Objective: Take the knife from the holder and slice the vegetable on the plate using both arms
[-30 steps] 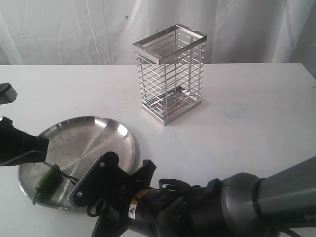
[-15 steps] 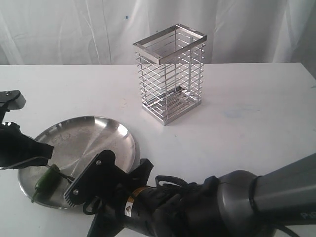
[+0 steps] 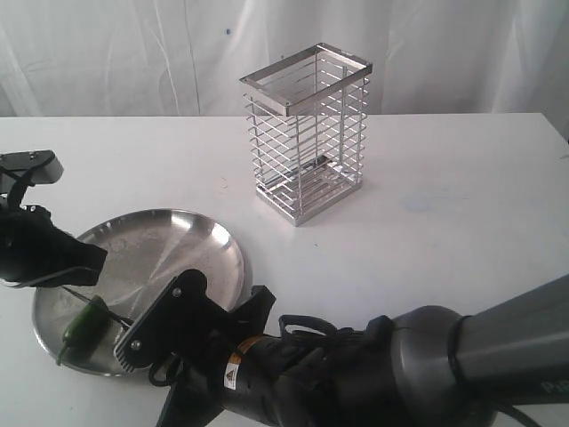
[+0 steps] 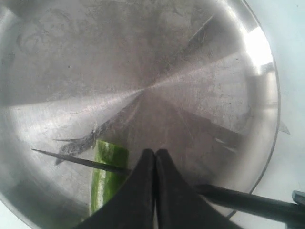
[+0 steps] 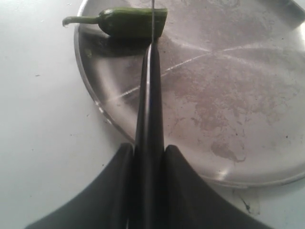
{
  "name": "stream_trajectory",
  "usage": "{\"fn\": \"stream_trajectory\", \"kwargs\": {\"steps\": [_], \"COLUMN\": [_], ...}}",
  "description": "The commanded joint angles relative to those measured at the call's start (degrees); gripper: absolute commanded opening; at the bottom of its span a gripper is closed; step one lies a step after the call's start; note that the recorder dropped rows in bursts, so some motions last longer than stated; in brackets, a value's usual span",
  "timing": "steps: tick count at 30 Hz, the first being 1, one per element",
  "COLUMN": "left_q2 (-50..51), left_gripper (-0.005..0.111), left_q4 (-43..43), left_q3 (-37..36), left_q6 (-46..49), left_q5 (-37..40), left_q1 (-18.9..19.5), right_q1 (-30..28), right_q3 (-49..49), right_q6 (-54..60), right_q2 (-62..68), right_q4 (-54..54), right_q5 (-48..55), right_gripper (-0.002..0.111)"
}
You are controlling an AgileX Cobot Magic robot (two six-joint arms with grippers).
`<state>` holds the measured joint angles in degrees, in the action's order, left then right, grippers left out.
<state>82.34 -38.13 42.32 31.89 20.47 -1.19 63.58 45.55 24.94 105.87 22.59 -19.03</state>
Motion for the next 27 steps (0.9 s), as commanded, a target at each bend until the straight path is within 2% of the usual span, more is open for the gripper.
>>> {"fn": "stream_trajectory", "kwargs": {"steps": [1, 14, 19, 22, 27], "left_q2": [0.04, 1.35, 10.24, 13.78, 3.29], "left_gripper": [0.001, 0.001, 0.001, 0.001, 0.001], "left_q4": [0.05, 1.81, -0.48, -0.5, 0.48], "left_q3": [0.2, -0.19, -1.82, -1.0, 3.56], "left_q6": [1.43, 1.97, 5.78, 5.8, 4.99], "left_q5": [2.04, 2.38, -5.28, -6.04, -2.83], "left_q1": [-0.19, -0.19, -1.43, -2.94, -2.94], "right_q1": [-0.24, -0.24, -0.24, -0.24, -0.24], "right_q3": [0.38, 0.38, 0.38, 0.38, 0.38], "right_q6": [0.47, 0.47, 0.61, 0.61, 0.85], "right_q2": [-0.02, -0.02, 0.12, 0.53, 1.03], "right_q4": [-0.36, -0.36, -0.36, -0.36, -0.36], "right_q5": [0.13, 0.13, 0.11, 0.27, 1.96], "right_gripper": [0.0, 0.0, 0.0, 0.0, 0.0]}}
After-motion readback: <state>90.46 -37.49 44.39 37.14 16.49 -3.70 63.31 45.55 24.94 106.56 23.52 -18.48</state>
